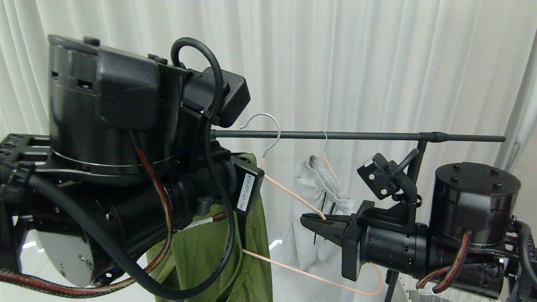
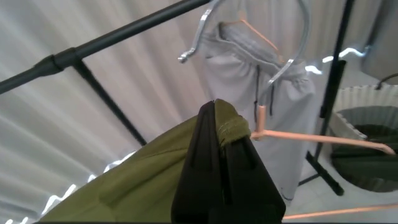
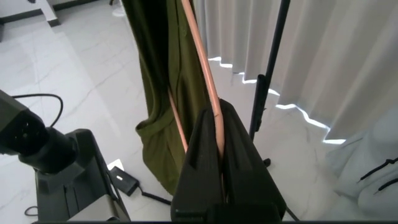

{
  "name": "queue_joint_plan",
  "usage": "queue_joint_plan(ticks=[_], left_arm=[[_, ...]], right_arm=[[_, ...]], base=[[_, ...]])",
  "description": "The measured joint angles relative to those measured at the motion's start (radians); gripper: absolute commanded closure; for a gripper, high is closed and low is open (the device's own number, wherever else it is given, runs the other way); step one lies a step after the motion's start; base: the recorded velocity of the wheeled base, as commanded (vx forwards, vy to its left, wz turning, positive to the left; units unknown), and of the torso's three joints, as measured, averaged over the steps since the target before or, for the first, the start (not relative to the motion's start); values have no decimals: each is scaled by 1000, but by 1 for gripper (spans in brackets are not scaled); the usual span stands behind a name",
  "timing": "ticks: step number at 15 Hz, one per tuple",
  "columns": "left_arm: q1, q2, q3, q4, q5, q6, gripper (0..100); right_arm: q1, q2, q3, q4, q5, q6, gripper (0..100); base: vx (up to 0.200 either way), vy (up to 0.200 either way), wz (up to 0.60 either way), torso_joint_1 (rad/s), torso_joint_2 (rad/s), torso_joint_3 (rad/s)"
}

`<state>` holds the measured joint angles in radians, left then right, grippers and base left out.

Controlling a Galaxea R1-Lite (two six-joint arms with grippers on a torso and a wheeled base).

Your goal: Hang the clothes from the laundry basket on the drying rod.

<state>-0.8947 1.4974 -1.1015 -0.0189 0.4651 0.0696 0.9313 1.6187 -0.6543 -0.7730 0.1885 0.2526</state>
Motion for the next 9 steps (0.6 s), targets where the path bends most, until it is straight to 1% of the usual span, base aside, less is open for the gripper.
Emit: queue_joint_plan(ticks=[2,5,8,9], left_arm=[[-6,0,6,-34,-28,0,100],[-9,-1,36,-81,-30,1,100],[-9,-11,62,-86,-32,2,100],[-9,-13,64,-87,-44,2,100]], right_arm=[[-7,-1,0,-10,0,13,100],[-20,-5,3,-60,-2,28,100],[-37,-22,5,-68,-1,34,100],[-40,-29,4,-67,-1,34,100]], base=[[0,0,0,0,0,0],[0,0,0,0,0,0],[0,0,0,0,0,0],[0,0,0,0,0,0]])
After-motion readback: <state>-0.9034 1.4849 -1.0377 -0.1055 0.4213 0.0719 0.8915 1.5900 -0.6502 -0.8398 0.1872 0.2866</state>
